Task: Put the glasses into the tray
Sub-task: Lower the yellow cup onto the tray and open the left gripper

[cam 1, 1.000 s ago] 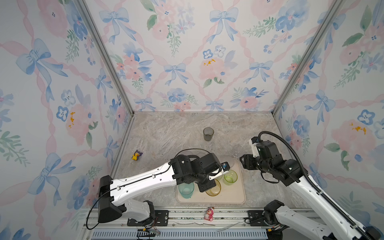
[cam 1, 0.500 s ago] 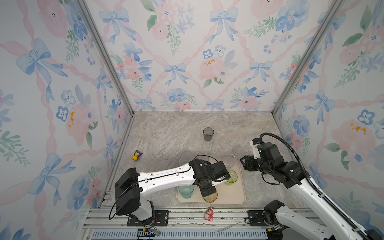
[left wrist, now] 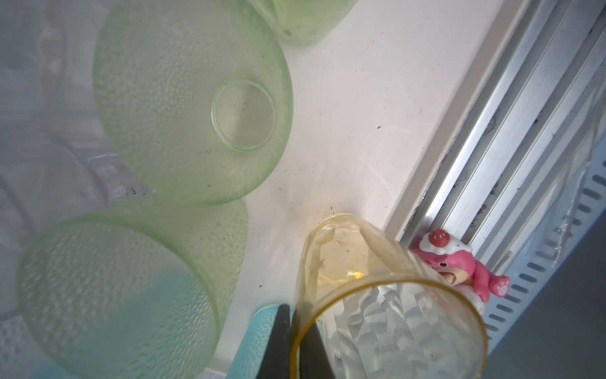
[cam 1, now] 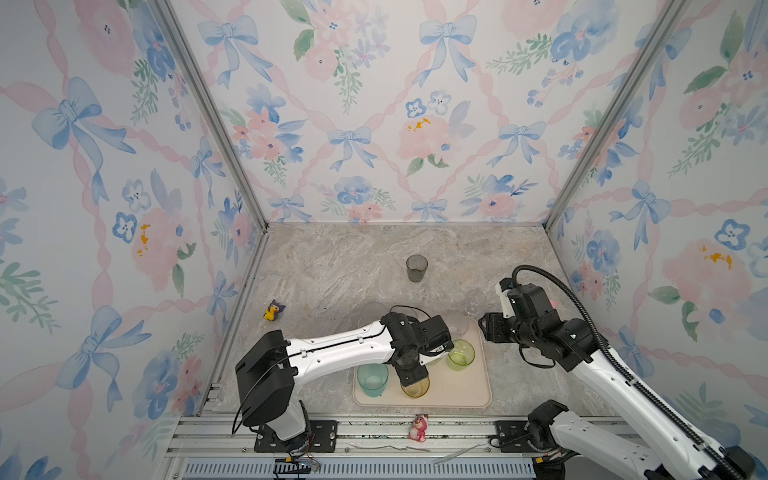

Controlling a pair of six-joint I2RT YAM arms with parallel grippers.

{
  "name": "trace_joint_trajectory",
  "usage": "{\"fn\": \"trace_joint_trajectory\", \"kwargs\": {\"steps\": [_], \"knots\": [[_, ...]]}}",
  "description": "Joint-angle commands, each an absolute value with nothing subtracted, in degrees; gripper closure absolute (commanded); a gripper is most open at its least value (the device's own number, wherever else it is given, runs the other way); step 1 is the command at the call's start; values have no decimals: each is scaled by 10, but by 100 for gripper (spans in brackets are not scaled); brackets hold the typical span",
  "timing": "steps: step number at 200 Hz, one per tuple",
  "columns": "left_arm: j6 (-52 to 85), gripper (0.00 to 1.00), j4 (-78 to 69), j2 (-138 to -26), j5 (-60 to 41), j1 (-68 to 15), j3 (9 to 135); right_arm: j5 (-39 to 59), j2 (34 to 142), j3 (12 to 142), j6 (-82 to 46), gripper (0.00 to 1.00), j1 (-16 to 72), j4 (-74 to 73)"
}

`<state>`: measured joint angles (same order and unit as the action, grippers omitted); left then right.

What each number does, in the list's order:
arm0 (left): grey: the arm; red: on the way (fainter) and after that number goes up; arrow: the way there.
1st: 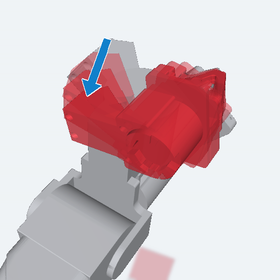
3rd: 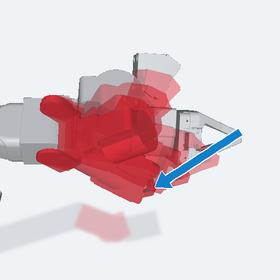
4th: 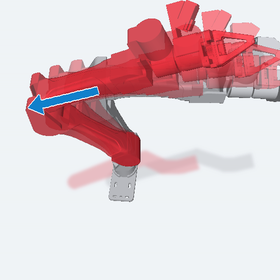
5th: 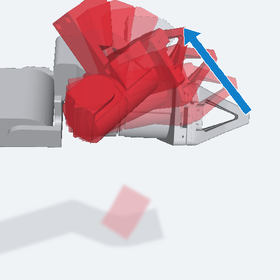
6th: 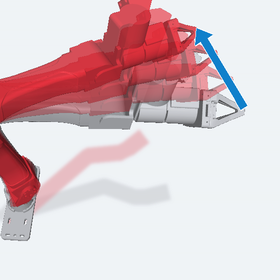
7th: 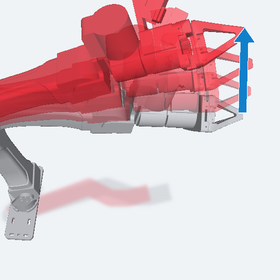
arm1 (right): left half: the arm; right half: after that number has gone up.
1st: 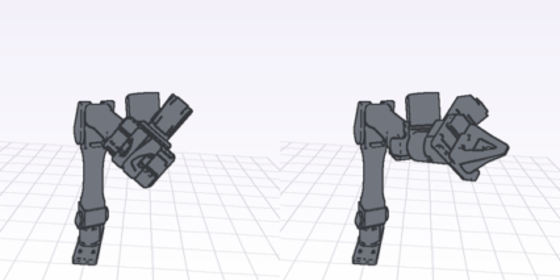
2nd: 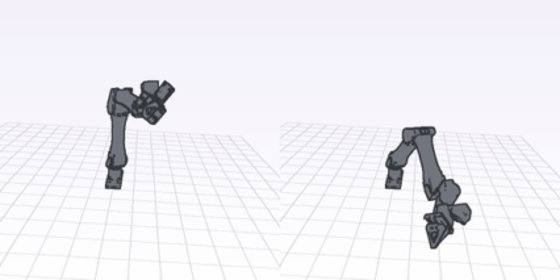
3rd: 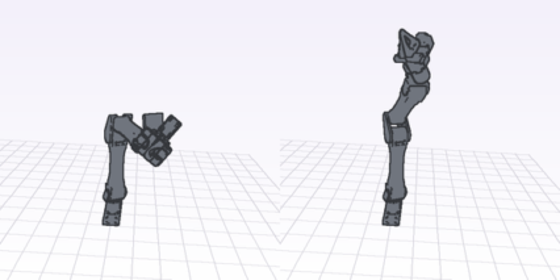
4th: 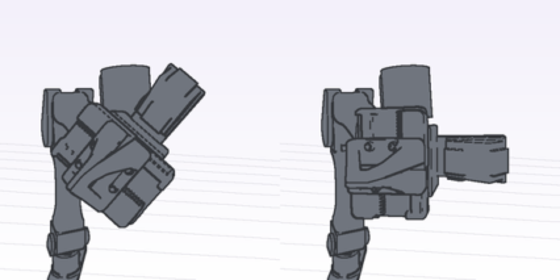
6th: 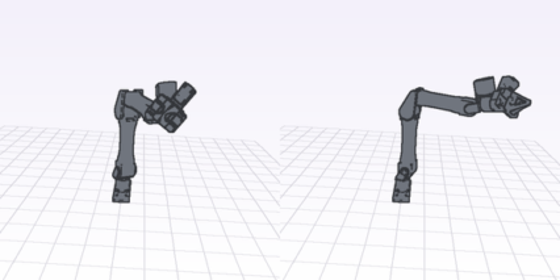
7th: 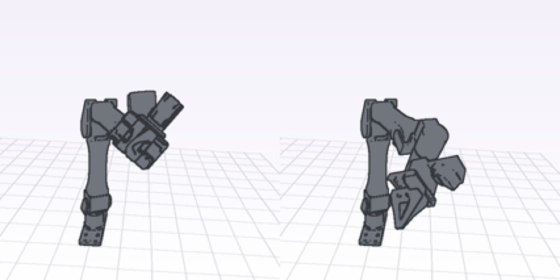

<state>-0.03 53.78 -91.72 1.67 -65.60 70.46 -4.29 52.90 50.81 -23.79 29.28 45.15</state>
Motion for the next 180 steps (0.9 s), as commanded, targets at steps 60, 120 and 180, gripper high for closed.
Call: {"fn": "trace_joint_trajectory", "kwargs": {"steps": [60, 120, 180], "knots": [[-13, 100, 527, -922, 40, -634, 678, -46, 541, 505, -227, 39, 289, 443], [-20, 100, 526, -930, 35, -630, 674, -48, 544, 508, -226, 39, 289, 443], [-19, 100, 525, -933, 33, -630, 665, -50, 548, 510, -224, 39, 288, 444]]}}
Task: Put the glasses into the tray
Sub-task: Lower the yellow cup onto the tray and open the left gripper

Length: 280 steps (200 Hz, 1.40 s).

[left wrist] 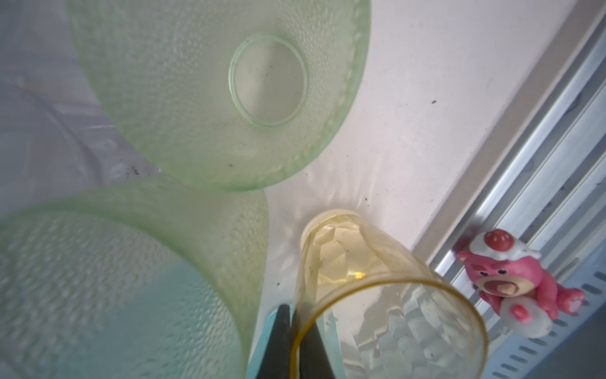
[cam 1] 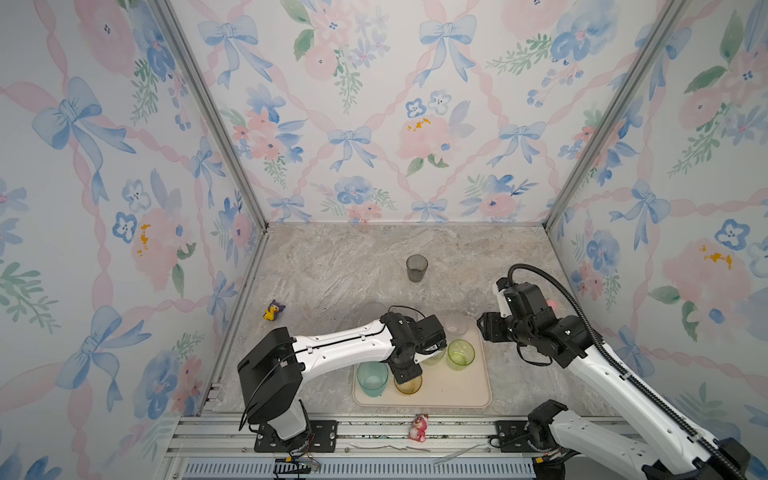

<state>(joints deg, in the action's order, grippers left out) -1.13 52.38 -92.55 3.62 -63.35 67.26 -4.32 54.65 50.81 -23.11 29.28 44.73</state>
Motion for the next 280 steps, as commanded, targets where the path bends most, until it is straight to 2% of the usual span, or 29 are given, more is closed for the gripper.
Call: {"fn": "trace_joint_trajectory", "kwargs": {"steps": [1, 81, 127, 132, 150, 280], "knots": [[-19, 100, 525, -933, 33, -631, 665, -50, 548, 510, -224, 39, 288, 443], [-19, 100, 521, -932, 35, -631, 664, -53, 542, 508, -227, 39, 288, 446], [-17, 92, 521, -924, 35, -630, 661, -52, 541, 508, -229, 39, 288, 446], [-17, 87, 521, -922, 33, -630, 661, -51, 541, 508, -230, 39, 288, 446], [-18, 85, 521, -918, 30, -630, 659, -51, 541, 509, -230, 39, 288, 445], [-18, 85, 524, -865, 26, -632, 678, -48, 536, 507, -234, 39, 288, 445]]}}
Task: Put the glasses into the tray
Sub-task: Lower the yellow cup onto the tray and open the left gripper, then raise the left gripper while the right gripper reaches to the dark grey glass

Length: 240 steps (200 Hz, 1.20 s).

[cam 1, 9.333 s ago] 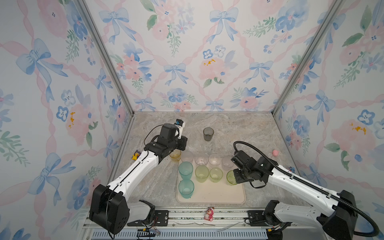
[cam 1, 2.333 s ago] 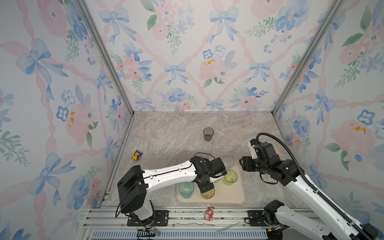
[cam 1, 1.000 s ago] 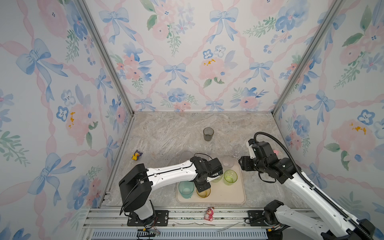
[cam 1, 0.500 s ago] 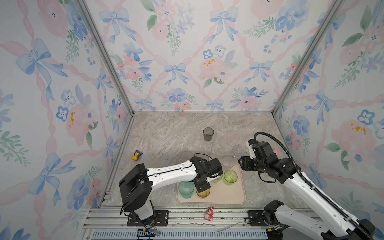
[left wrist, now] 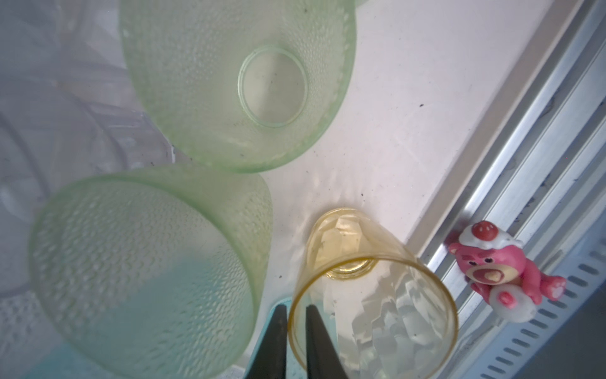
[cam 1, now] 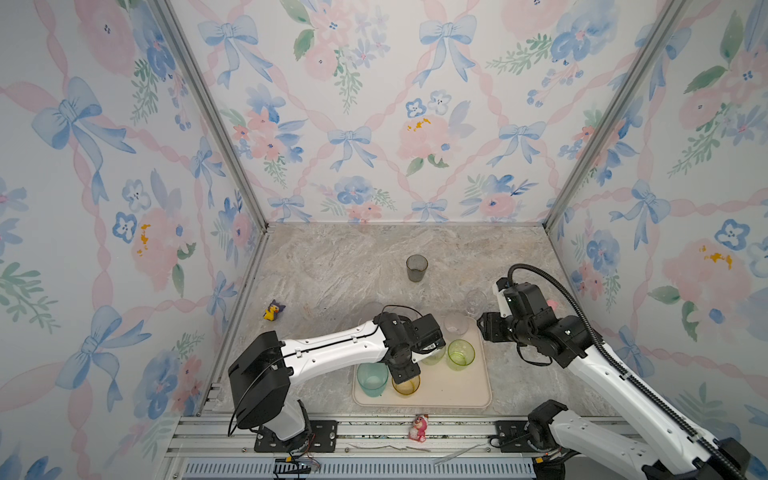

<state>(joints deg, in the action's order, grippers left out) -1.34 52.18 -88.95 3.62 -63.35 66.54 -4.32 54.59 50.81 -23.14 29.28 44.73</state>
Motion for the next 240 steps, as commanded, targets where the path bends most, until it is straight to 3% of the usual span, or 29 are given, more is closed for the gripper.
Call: {"fn": "trace_joint_trajectory", "kwargs": {"steps": [1, 73, 116, 141, 171, 240], "knots": [[-18, 85, 524, -864, 25, -632, 678, -48, 536, 507, -234, 39, 288, 445], [-14, 83, 510, -782, 33, -618, 750, -39, 555, 524, -226, 39, 288, 439], [57, 80, 420, -727, 89, -468, 766, -40, 615, 590, -200, 39, 288, 421], [94, 80, 327, -693, 26, -338, 716, -38, 696, 674, -178, 43, 284, 427], [140, 80, 241, -684, 2, -240, 639, -17, 821, 789, -151, 51, 277, 428], [153, 80, 153, -726, -44, -203, 580, 20, 1109, 1040, -112, 61, 258, 460]]}}
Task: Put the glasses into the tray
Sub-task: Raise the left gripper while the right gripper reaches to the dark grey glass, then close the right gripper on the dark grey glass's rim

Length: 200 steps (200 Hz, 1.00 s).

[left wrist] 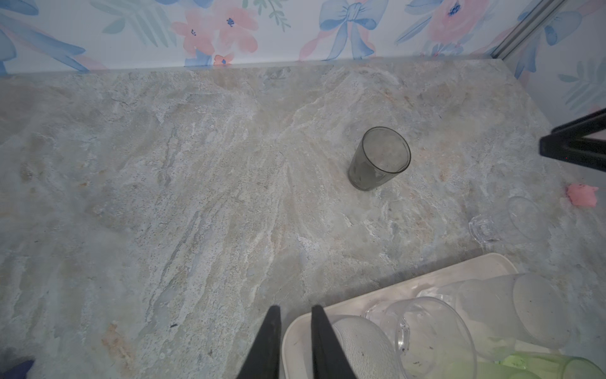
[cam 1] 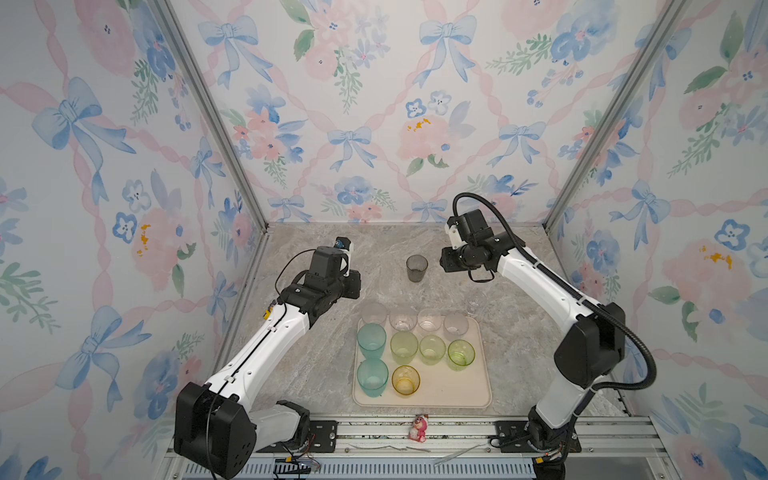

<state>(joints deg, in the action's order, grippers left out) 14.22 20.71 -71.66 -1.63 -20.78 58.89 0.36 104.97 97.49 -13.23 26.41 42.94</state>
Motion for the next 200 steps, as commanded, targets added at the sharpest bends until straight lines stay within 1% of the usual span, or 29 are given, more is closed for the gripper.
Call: {"fn": "trace_joint_trajectory", "kwargs": {"steps": [1, 21, 55, 90, 159, 200], "knots": [[153, 80, 152, -726, -45, -202, 579, 21, 1113, 1043, -112, 61, 258, 461], [153, 79, 136, -738, -56, -198, 570, 25, 1172, 1098, -111, 62, 258, 471], [148, 79, 133, -751, -64, -190, 570, 17, 1238, 1164, -107, 62, 257, 483], [146, 79, 127, -751, -69, -186, 568, 17, 1290, 1217, -107, 66, 256, 500], [147, 80, 122, -752, -79, -184, 561, 7, 1318, 1229, -107, 70, 256, 502], [146, 80, 117, -751, -81, -183, 555, 9, 1333, 1233, -110, 75, 257, 501]]}}
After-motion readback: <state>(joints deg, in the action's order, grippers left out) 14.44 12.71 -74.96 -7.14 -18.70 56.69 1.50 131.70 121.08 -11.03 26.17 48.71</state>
